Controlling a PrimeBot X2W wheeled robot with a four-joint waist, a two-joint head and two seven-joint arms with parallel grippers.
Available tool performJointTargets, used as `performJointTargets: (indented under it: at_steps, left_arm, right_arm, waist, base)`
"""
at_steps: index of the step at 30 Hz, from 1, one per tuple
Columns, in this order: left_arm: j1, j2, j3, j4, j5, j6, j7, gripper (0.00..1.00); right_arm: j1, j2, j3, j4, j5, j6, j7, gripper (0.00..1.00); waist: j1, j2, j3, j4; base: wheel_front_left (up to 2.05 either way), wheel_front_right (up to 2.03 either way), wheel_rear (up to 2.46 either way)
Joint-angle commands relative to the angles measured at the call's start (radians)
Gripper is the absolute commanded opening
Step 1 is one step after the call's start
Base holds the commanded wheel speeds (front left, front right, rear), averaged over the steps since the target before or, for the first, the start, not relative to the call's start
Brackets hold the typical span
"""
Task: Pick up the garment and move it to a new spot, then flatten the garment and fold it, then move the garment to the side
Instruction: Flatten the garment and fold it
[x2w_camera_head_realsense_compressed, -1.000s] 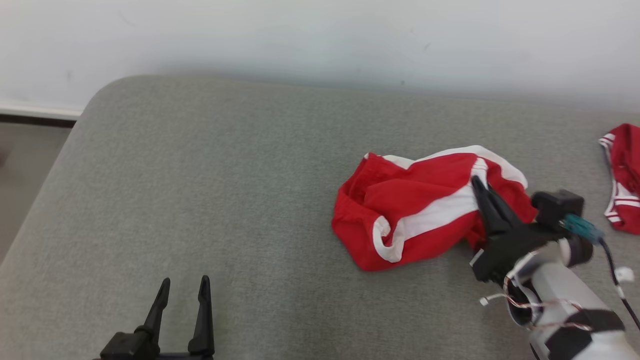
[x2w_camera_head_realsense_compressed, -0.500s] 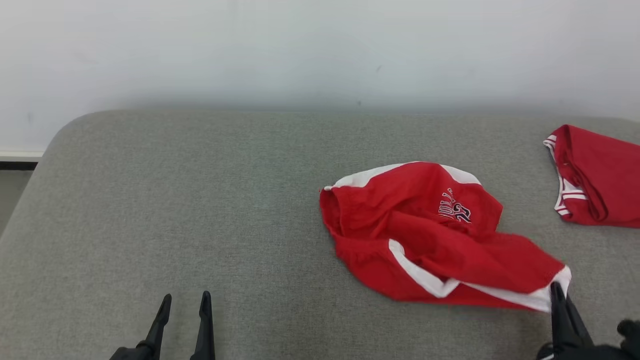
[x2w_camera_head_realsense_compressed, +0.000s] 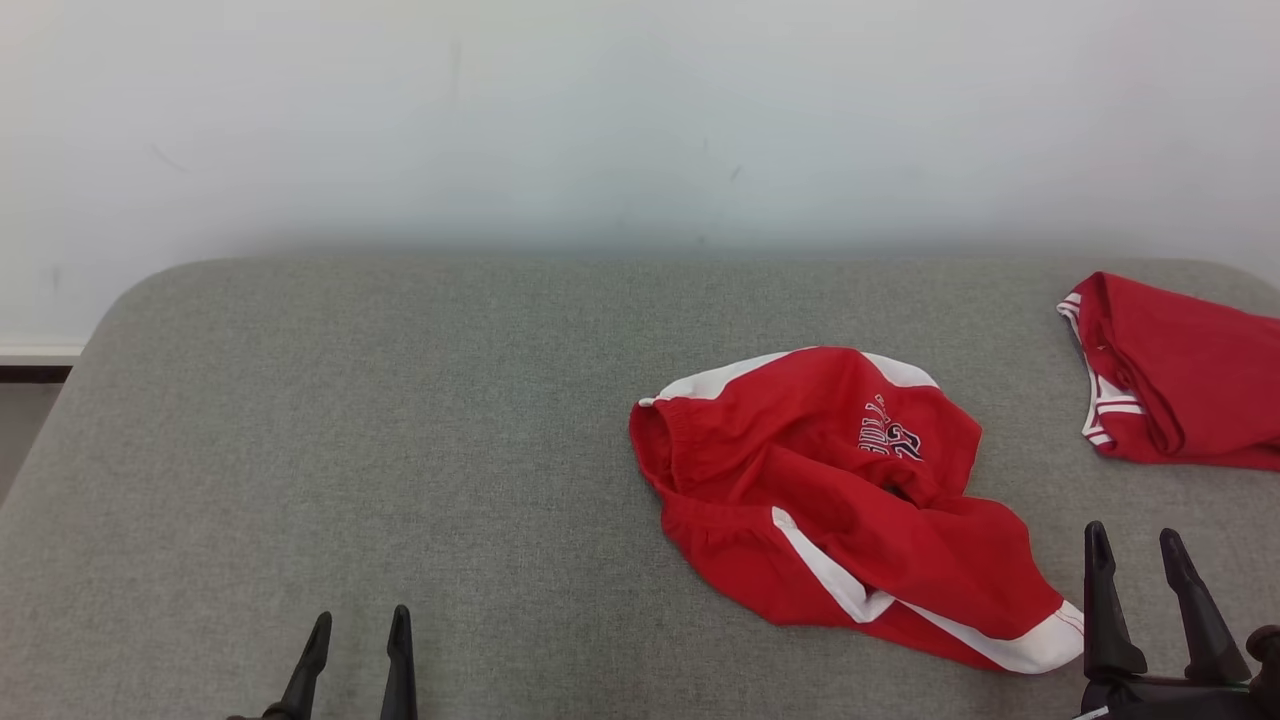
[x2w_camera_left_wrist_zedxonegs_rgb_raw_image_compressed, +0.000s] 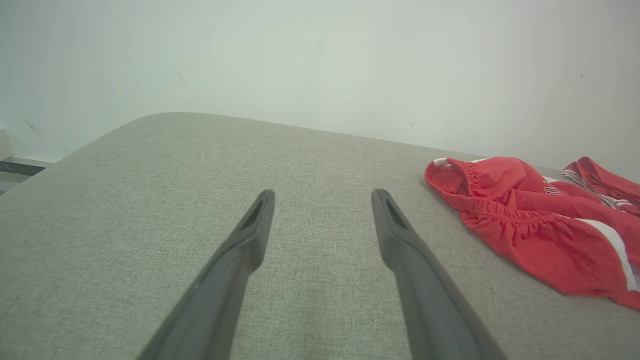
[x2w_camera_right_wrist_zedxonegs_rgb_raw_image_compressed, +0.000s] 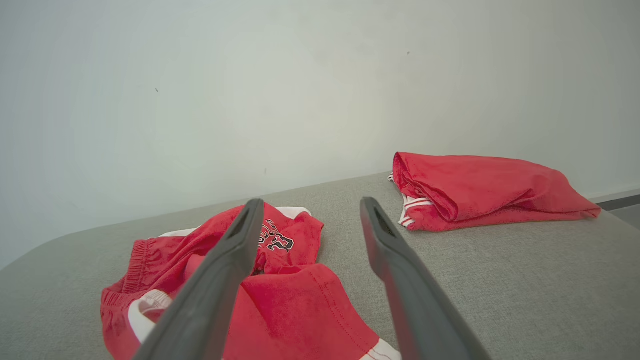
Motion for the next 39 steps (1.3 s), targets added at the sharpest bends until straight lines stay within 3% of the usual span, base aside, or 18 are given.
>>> performJointTargets:
  at_steps: [1, 12, 29, 39]
  left_arm:
    - [0.013, -0.001, 0.007, -0.004, 0.008, 0.000, -0.003, 1.00]
    - [0.049, -0.001, 0.052, -0.044, 0.024, 0.008, -0.003, 1.00]
    - [0.079, 0.019, 0.067, -0.109, 0.067, 0.002, -0.003, 1.00]
    - [-0.056, 0.036, -0.031, -0.083, 0.090, -0.016, 0.016, 1.00]
  right_arm:
    - [0.018, -0.002, 0.005, -0.021, -0.008, 0.001, -0.005, 1.00]
    - [0.100, 0.001, 0.062, -0.175, -0.039, 0.001, -0.029, 1.00]
    - [0.108, 0.027, 0.088, -0.172, -0.030, 0.001, -0.040, 1.00]
    - [0.080, 0.015, 0.104, -0.161, -0.024, 0.001, -0.040, 1.00]
  waist:
    - [0.0001, 0.0000, -0.013, -0.003]
    - [0.0001, 0.0000, -0.027, -0.010]
    - [0.0001, 0.0000, -0.017, -0.025]
    - [0.0001, 0.0000, 0.008, -0.069]
  base:
    - [0.00, 0.00, 0.00]
    - [0.00, 0.00, 0.00]
    - [0.00, 0.00, 0.00]
    - [0.00, 0.00, 0.00]
